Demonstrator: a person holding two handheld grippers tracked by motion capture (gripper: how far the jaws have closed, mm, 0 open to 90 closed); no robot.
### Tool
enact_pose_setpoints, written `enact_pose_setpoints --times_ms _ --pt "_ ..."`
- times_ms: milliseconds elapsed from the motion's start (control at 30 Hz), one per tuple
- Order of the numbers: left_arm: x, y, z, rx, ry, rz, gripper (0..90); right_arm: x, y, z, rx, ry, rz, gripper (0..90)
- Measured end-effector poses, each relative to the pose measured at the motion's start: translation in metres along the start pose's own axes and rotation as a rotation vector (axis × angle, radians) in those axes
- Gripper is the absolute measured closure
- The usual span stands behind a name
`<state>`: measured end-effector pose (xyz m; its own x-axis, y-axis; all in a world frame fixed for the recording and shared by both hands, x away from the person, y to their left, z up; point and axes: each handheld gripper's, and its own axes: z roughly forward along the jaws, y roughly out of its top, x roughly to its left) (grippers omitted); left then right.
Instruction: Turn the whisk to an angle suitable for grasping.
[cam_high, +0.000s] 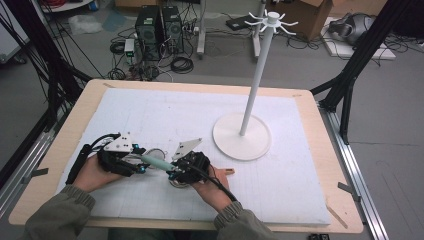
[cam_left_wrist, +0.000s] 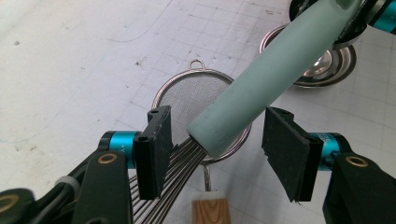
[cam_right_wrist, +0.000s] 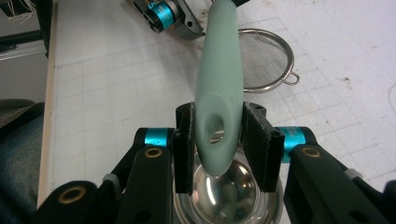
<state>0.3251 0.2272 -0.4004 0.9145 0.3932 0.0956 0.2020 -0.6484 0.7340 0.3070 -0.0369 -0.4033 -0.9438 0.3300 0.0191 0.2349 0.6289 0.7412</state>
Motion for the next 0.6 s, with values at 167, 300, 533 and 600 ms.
enact_pose_setpoints --times_ms 167,300,533,600 --pt "-0.001 0.002 0.001 0.005 -0.009 0.019 42.6 -0.001 0.002 -0.002 -0.008 0.003 -0.007 66.1" --pt "-0.001 0.008 0.003 0.026 -0.016 0.046 43.0 0.000 0.005 -0.006 -0.017 0.003 -0.011 66.1" --pt "0.002 0.010 0.008 0.042 -0.022 0.051 45.6 -0.001 0.008 -0.012 -0.041 0.005 -0.011 66.2" --pt "0.003 0.010 0.008 0.049 -0.027 0.058 47.7 0.000 0.008 -0.012 -0.046 0.004 -0.019 66.2"
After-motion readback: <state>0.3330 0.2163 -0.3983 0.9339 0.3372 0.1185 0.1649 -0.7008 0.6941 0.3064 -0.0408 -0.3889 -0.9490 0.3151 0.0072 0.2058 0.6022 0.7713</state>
